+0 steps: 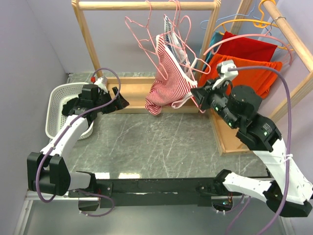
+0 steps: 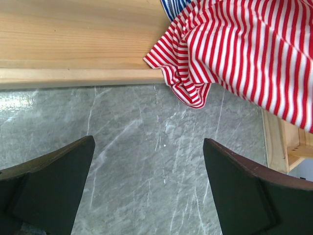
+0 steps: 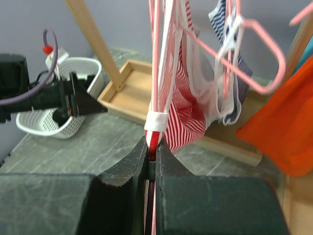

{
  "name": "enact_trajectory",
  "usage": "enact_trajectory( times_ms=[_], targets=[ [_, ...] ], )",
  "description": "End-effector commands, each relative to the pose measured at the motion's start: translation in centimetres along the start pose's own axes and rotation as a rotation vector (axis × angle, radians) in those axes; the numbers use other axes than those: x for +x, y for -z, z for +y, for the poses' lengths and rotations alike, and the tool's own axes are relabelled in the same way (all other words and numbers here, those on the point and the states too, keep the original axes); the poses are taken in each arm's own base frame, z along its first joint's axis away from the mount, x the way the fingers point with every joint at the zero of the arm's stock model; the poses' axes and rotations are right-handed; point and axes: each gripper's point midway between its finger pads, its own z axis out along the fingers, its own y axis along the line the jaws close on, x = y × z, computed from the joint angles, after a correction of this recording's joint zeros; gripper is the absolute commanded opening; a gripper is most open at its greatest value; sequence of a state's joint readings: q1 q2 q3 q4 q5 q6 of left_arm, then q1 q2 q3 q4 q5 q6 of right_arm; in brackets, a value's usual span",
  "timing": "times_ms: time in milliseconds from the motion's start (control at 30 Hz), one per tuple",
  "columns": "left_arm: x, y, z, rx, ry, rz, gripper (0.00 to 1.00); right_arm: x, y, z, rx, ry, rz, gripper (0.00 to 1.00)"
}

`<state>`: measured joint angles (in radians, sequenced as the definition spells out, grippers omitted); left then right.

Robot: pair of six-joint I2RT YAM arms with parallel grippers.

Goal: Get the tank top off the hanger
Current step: Pick up the hanger from the clothesline.

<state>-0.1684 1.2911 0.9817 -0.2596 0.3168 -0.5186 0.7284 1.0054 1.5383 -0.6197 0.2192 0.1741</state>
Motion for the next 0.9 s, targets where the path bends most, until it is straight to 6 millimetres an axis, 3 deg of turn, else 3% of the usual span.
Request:
enact_trajectory(
  times_ms=[0,167,467,667,867],
  targets=[
    [-1.0,0.5,-1.5,0.045,0.0,-0.021,0.99,2.5,0.7,0.8,-0.05,-0.041,0.049,0.0],
    [-0.9,0.8,-1.6,0.05,0.0,-0.02,0.99,3.5,1.3,0.8,-0.071,-0.052,0.039,0.0],
    [-0.5,1.2,-1.5,0.048,0.004,-0.022,0.99,3.5,-0.1,0.9,-0.057,-0.033,0.032,0.0],
    [-0.4,0.9,-1.3,0.042,0.002,-0.012,0.99,2.0,-2.3,0.9,-0.037,0.033,-0.012,0.0],
    [-0.5,0.6,-1.2,0.038,-0.002,-0.008,0.99,0.7,-6.0,-0.2,0.06,0.069,-0.032,0.0]
  ],
)
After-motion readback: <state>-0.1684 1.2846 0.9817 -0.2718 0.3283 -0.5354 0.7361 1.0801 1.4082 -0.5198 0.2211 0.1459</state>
